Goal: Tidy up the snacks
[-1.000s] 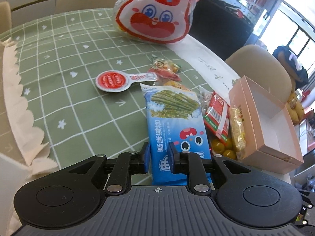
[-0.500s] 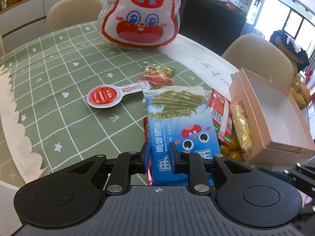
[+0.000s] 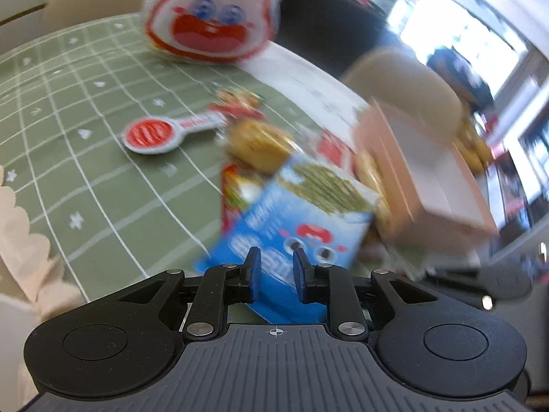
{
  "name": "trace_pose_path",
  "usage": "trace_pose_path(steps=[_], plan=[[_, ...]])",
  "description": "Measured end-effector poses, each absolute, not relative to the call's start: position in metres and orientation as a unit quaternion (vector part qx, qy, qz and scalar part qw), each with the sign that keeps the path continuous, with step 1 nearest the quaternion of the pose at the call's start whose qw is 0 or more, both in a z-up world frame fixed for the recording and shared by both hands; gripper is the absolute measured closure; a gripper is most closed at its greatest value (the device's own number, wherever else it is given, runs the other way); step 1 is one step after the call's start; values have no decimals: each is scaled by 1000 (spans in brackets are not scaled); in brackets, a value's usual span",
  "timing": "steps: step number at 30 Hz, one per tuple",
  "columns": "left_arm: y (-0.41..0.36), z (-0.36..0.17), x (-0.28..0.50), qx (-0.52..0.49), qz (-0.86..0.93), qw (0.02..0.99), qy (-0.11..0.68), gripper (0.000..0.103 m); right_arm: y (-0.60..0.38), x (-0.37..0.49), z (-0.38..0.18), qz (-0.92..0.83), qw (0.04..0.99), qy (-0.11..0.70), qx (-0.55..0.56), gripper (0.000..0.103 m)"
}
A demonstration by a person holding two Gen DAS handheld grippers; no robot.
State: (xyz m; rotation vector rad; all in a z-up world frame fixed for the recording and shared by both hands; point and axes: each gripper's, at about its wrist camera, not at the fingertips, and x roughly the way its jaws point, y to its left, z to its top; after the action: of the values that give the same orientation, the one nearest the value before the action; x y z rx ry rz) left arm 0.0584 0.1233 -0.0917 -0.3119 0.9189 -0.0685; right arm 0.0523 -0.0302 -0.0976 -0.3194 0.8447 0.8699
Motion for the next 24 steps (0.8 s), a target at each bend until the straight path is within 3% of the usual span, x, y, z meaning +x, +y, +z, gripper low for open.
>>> trace_pose_path(steps=[4,8,11,17,21,24], plan=[[97,-91,44,-71,-45,887,454,80,-42,34,-95,425,795,401,-164,83],[79,-79,42,20,-46,907,419,80,-67,30,-87,394,814,389,-175,79],[71,-77,53,42,-56,905,419,80,-88,32,-84,357,835,384,-167,72],[39,-98,69,114,-86,878,458,78,-116,46,-104,285,849,417,-154,72],[29,-104,67,134,-107,871,461,56,-128,47,-110,272,851,428,-136,68],[31,-105,69,115,-115,871,464,50,-130,49,-115,268,848,438,-130,65]])
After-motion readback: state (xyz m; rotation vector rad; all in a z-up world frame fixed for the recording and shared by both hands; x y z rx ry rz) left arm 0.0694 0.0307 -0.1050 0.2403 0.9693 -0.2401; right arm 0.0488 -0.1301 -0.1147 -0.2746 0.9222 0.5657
